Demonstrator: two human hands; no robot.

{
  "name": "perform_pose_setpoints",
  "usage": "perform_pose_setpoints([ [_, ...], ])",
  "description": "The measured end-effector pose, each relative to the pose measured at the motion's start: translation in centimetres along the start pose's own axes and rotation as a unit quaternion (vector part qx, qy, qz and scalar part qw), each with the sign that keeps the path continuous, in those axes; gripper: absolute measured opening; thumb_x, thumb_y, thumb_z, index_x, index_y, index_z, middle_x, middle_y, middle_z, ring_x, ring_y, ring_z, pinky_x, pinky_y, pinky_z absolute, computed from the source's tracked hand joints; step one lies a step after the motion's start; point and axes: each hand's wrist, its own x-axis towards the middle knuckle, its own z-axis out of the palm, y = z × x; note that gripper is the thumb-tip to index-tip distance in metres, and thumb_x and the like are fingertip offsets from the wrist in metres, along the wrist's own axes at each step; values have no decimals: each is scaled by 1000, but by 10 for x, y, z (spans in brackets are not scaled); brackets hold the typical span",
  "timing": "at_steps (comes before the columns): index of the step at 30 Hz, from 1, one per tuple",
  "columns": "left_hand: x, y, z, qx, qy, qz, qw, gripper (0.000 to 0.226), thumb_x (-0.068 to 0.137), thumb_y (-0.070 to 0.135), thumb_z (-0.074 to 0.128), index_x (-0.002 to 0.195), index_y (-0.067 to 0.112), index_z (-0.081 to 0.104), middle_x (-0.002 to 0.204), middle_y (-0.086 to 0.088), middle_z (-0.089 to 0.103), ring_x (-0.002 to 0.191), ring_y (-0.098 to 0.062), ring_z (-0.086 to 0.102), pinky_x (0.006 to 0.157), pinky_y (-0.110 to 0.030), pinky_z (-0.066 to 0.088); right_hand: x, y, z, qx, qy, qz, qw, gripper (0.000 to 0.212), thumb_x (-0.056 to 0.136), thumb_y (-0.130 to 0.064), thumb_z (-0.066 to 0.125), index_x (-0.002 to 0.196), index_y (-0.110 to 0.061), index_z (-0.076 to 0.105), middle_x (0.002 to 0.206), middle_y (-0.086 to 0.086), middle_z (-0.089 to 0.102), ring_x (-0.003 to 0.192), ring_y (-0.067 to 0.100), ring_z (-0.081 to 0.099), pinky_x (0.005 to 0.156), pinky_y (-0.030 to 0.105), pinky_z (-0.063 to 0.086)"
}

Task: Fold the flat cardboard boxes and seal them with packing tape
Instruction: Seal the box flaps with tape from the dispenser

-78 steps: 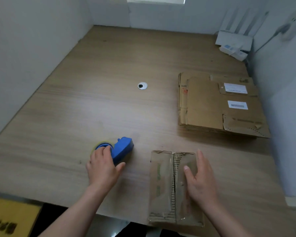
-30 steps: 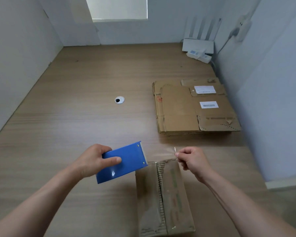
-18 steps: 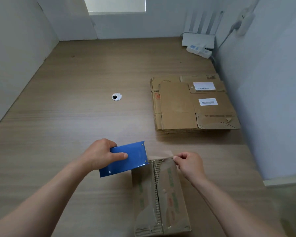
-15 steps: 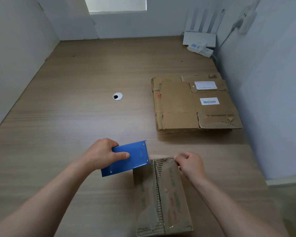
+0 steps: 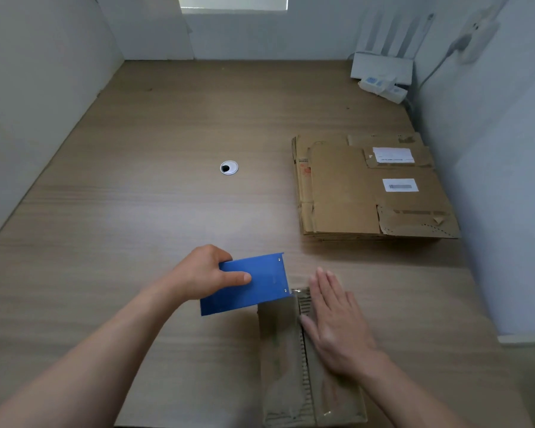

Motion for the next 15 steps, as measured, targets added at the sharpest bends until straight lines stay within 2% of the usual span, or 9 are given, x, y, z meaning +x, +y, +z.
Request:
perform_pose_setpoints([
  [6, -22, -69, -18, -78, 1, -61, 995, 66, 56, 68, 67, 77, 5, 69, 60, 1, 56, 53, -12, 47, 55, -28, 32, 2, -1, -1, -32, 3, -4, 999, 74, 97, -63, 12, 150, -28, -26, 154, -10, -41, 141, 7, -39, 121, 35, -10],
  [10, -18, -72, -16, -48, -4, -53, 997, 60, 62, 64, 65, 79, 7, 70, 64, 0, 60, 55, -13, 50, 55, -28, 33, 2, -2, -1, -41, -7, -1, 999, 78, 91, -70, 2, 149, -27, -28, 153, -11, -43, 139, 7, -41, 119, 33, -12],
  [12, -15, -73, -14, -39, -10, -53, 998, 55, 71, 60, 71, 79, 5, 69, 64, 1, 59, 56, -13, 49, 55, -28, 33, 2, -2, -1, -42, -7, 0, 999, 81, 86, -72, -6, 150, -27, -27, 154, -11, -41, 141, 7, -40, 120, 33, -10],
  [15, -11, -73, -10, -13, -8, -56, 998, 43, 82, 49, 74, 77, 6, 68, 65, 0, 59, 58, -15, 50, 56, -29, 33, 3, -2, 2, -35, 1, 2, 999, 80, 88, -73, -4, 151, -28, -24, 154, -11, -40, 142, 8, -38, 122, 35, -6],
])
